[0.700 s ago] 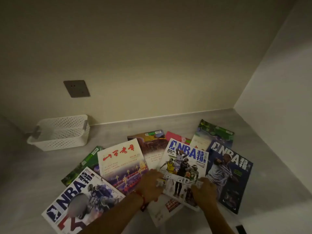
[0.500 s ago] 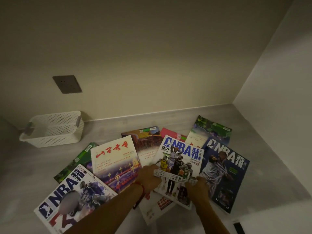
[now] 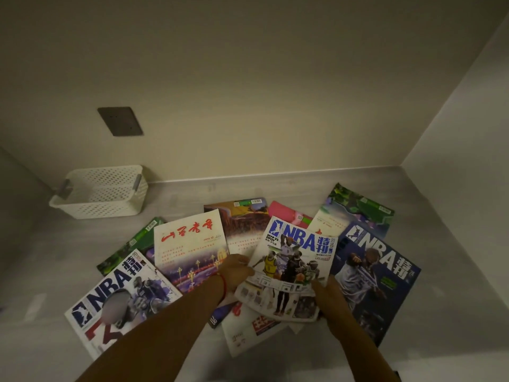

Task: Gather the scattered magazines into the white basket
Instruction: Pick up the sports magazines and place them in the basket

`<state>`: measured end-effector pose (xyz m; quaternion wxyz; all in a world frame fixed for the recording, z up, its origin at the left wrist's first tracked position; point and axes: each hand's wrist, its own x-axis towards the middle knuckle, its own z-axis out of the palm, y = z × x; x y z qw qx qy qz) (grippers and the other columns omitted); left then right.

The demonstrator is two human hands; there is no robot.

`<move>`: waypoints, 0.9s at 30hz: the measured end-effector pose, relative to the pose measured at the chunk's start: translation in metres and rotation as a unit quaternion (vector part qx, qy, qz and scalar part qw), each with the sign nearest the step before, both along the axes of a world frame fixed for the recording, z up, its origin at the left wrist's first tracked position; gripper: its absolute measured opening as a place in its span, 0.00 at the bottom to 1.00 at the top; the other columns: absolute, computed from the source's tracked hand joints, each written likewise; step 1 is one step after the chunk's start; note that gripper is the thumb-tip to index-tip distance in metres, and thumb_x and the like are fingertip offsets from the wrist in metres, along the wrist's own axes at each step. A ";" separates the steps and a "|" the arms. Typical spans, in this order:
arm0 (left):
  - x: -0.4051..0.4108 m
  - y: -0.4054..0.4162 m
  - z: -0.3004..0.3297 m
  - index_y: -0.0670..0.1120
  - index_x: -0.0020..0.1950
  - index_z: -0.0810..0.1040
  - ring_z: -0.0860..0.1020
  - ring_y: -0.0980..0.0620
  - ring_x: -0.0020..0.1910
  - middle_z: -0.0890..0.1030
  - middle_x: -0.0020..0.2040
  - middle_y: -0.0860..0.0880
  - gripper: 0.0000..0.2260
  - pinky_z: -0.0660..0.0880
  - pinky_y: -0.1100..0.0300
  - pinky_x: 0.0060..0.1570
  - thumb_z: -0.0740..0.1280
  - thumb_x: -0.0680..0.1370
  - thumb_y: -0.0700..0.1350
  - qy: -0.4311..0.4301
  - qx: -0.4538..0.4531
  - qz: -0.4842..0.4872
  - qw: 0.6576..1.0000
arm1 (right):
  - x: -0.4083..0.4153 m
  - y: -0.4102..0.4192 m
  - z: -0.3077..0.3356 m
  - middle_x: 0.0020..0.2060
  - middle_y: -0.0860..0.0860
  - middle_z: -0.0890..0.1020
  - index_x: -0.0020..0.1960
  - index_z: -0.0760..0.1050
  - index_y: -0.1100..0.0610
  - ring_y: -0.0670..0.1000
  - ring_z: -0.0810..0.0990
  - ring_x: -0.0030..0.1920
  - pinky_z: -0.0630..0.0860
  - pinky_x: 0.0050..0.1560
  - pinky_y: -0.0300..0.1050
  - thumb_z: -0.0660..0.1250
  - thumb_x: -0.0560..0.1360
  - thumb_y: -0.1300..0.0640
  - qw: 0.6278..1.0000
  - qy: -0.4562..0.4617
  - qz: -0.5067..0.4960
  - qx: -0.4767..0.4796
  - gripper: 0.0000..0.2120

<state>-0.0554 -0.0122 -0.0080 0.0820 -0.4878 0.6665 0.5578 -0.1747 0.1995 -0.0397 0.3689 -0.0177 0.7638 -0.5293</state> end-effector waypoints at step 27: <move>0.276 -0.308 0.137 0.48 0.52 0.78 0.80 0.60 0.45 0.81 0.48 0.59 0.05 0.75 0.71 0.35 0.67 0.78 0.40 0.227 -0.270 0.124 0.927 | 0.142 -0.362 0.161 0.46 0.42 0.85 0.51 0.79 0.47 0.37 0.84 0.40 0.77 0.35 0.28 0.68 0.78 0.56 0.909 0.314 0.252 -0.105 0.05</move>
